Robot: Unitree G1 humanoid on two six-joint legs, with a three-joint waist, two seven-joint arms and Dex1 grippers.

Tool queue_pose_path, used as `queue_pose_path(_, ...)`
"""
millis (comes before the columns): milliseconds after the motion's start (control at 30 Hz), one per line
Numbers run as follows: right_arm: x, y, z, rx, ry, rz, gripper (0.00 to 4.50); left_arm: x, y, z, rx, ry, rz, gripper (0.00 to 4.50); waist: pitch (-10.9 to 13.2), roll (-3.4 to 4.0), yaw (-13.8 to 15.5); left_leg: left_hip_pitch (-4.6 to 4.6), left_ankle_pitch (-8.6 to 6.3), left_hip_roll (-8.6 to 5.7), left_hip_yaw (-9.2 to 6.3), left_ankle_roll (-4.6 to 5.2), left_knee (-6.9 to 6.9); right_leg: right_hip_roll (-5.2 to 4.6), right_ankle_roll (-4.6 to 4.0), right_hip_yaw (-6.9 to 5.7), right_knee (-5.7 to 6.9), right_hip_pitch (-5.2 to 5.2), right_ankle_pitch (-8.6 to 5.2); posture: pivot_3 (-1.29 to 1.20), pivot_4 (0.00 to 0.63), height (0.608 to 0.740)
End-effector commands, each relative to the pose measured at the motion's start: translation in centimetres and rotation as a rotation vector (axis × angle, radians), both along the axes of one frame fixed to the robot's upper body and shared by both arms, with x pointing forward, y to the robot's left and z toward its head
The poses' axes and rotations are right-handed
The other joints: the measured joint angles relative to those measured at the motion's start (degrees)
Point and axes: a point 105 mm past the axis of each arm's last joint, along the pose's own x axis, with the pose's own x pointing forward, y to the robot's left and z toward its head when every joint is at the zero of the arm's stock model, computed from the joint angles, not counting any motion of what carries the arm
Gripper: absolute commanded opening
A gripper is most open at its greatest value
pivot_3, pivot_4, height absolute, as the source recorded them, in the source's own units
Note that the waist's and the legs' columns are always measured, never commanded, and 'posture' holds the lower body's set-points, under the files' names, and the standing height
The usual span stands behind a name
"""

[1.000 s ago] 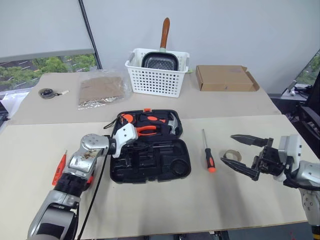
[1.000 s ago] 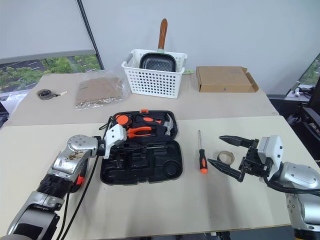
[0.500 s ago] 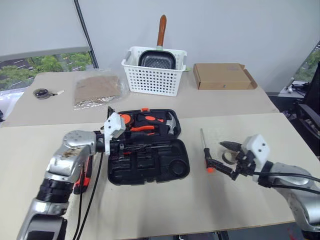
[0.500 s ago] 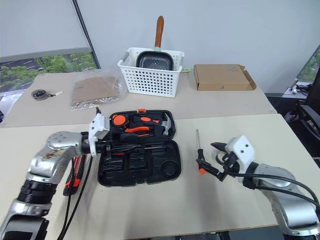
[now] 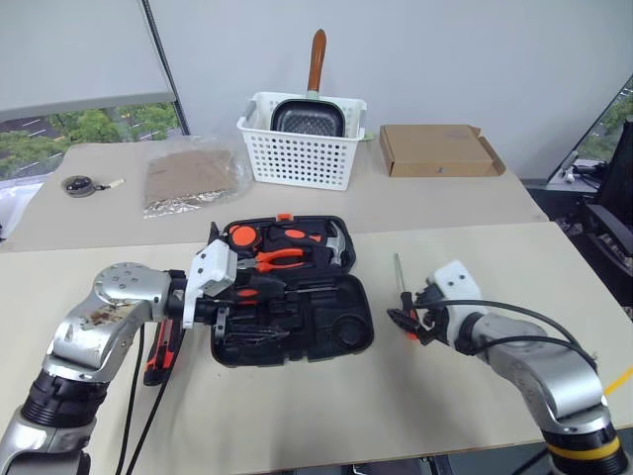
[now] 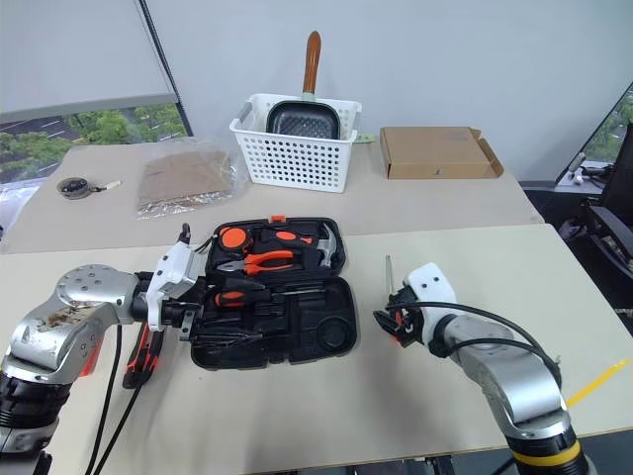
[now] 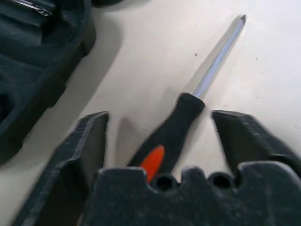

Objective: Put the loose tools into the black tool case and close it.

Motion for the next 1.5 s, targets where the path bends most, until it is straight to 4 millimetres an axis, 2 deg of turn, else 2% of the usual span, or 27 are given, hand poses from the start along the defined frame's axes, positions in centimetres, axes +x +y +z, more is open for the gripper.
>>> queue_pose_path(33,0.1,-0.2,0.1,-0.035,0.014,-0.027,1.95,-0.5,0.2,0.5,0.01,-0.056,-0.021,4.5,0.0,0.0,0.0,0.0,0.0,0.0,0.0,0.0,0.0,0.0,0.0,0.0,0.0,0.0,0.0,0.0,0.15,0.7)
queue_pose_path(233,0.4,-0.2,-0.1,-0.052,0.038,-0.045,0.03,-0.5,0.5,0.2,0.013,-0.069,-0.007,4.5,0.0,-0.03,0.0,0.1,0.0,0.01,-0.04,0.0,0.0,0.01,-0.01,-0.02,0.03,0.06,0.0,0.0,0.15,0.7)
queue_pose_path(533,1.0,0.0,0.1,-0.092,0.056,-0.026,0.03,-0.5,0.4,0.0,0.01,-0.081,0.009,4.5,0.0,-0.06,-0.2,0.18,0.01,0.03,-0.03,-0.01,-0.01,0.06,0.0,0.03,0.05,0.09,0.0,0.0,0.15,0.7)
queue_pose_path(567,1.1,0.0,0.3,-0.088,0.054,-0.022,0.48,-0.5,0.4,0.0,0.008,-0.084,0.014,4.5,0.0,-0.06,-0.2,0.17,0.01,0.05,-0.03,-0.02,-0.03,0.08,0.0,0.02,0.04,0.08,0.0,0.0,0.15,0.7)
queue_pose_path(700,1.2,0.2,0.6,-0.074,0.055,-0.025,1.61,-0.4,0.2,-0.1,0.004,-0.086,0.018,4.5,0.0,-0.06,-0.2,0.15,0.01,0.05,-0.03,-0.02,-0.04,0.09,0.0,0.03,0.03,0.06,0.0,0.0,0.15,0.7)
queue_pose_path(933,0.8,1.1,0.3,-0.027,0.094,-0.001,1.61,-0.2,0.1,0.1,0.01,-0.101,0.023,4.5,0.0,-0.06,-0.1,0.1,0.01,0.04,-0.03,-0.01,-0.05,0.08,0.0,0.02,0.0,0.05,0.0,0.0,0.15,0.7)
queue_pose_path(1300,0.4,1.3,-1.3,-0.062,0.143,-0.003,1.61,0.0,-0.4,0.6,0.014,-0.114,0.018,4.5,0.0,-0.06,0.0,0.02,-0.01,0.02,-0.04,0.01,-0.05,0.07,0.0,0.02,-0.04,0.02,0.0,0.0,0.15,0.7)
queue_pose_path(1333,0.5,1.3,-1.4,-0.063,0.141,-0.006,1.1,0.0,-0.3,0.7,0.015,-0.114,0.019,4.5,0.0,-0.07,0.0,0.02,-0.01,0.03,-0.04,0.01,-0.06,0.07,0.0,0.01,-0.04,0.02,0.0,0.0,0.15,0.7)
queue_pose_path(1367,0.5,1.3,-1.4,-0.064,0.139,-0.008,0.92,0.0,-0.3,0.7,0.015,-0.114,0.019,4.5,0.0,-0.08,0.0,0.03,0.0,0.03,-0.04,0.01,-0.06,0.07,0.0,0.01,-0.03,0.03,0.0,0.0,0.15,0.7)
queue_pose_path(1400,0.6,1.2,-1.3,-0.063,0.135,-0.017,0.49,0.0,-0.3,0.8,0.015,-0.113,0.021,4.5,-0.1,-0.1,0.0,0.05,0.0,0.03,-0.04,0.0,-0.05,0.07,0.0,0.0,-0.02,0.04,0.0,0.0,0.15,0.7)
queue_pose_path(1500,1.2,0.6,-0.7,-0.065,0.107,-0.052,0.43,0.0,-0.3,0.8,0.017,-0.111,0.026,4.5,-0.1,-0.11,0.0,0.1,0.01,0.02,-0.06,-0.01,-0.03,0.07,0.0,0.02,-0.01,0.09,0.0,0.0,0.15,0.7)
